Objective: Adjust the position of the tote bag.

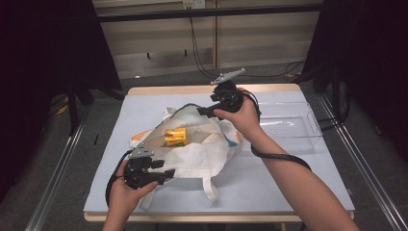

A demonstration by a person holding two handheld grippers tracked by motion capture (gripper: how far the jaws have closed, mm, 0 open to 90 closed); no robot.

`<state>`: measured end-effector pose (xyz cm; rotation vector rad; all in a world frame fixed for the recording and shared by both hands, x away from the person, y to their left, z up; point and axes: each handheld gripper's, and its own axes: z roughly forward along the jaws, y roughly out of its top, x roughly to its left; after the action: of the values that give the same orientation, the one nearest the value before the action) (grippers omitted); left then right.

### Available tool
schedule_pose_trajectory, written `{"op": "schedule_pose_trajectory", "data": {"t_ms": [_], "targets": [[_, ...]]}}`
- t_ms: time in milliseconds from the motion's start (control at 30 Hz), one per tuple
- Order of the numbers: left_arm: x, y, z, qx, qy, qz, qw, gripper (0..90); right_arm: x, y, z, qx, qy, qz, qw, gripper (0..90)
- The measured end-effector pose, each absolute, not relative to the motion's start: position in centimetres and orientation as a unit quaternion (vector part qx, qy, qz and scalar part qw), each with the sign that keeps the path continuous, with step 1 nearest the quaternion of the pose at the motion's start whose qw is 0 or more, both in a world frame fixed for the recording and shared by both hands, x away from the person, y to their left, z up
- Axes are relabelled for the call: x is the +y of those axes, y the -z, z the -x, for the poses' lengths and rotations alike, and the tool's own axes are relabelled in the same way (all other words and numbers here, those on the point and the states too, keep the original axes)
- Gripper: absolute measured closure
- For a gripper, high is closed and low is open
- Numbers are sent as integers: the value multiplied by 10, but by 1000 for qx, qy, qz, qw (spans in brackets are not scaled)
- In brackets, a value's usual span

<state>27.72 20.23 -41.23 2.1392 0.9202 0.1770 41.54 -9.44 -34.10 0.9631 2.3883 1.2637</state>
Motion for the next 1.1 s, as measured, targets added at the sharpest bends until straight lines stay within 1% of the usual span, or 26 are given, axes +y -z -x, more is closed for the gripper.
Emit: {"op": "schedule_pose_trajectory", "data": {"t_ms": [67,133,200,400,467,533,700,767,833,933,1000,1100], "targets": [[202,411,-278,366,-70,-841,392,430,-97,340,-413,823,-440,-331,142,286],[202,410,-279,364,-72,-842,392,431,-98,338,-410,819,-449,-325,146,340],[202,410,-281,364,-74,-844,387,431,-99,336,-408,821,-448,-321,149,346],[202,407,-284,365,-74,-846,382,435,-98,337,-401,826,-453,-304,142,431],[202,407,-284,367,-77,-844,384,437,-97,337,-399,826,-456,-300,140,483],[202,406,-286,368,-82,-844,381,441,-97,337,-396,827,-457,-296,141,497],[203,403,-288,370,-80,-844,381,455,-96,336,-391,828,-463,-284,137,573],[204,402,-290,370,-81,-842,383,461,-96,337,-390,833,-459,-277,140,586],[205,400,-291,373,-83,-842,381,466,-96,339,-389,836,-456,-270,140,636],[206,399,-293,372,-87,-841,384,479,-95,342,-387,838,-457,-265,136,679],[208,396,-294,373,-89,-840,384,488,-95,345,-386,841,-456,-258,135,689],[210,394,-296,376,-93,-839,383,501,-94,350,-384,845,-451,-255,133,728]]}}
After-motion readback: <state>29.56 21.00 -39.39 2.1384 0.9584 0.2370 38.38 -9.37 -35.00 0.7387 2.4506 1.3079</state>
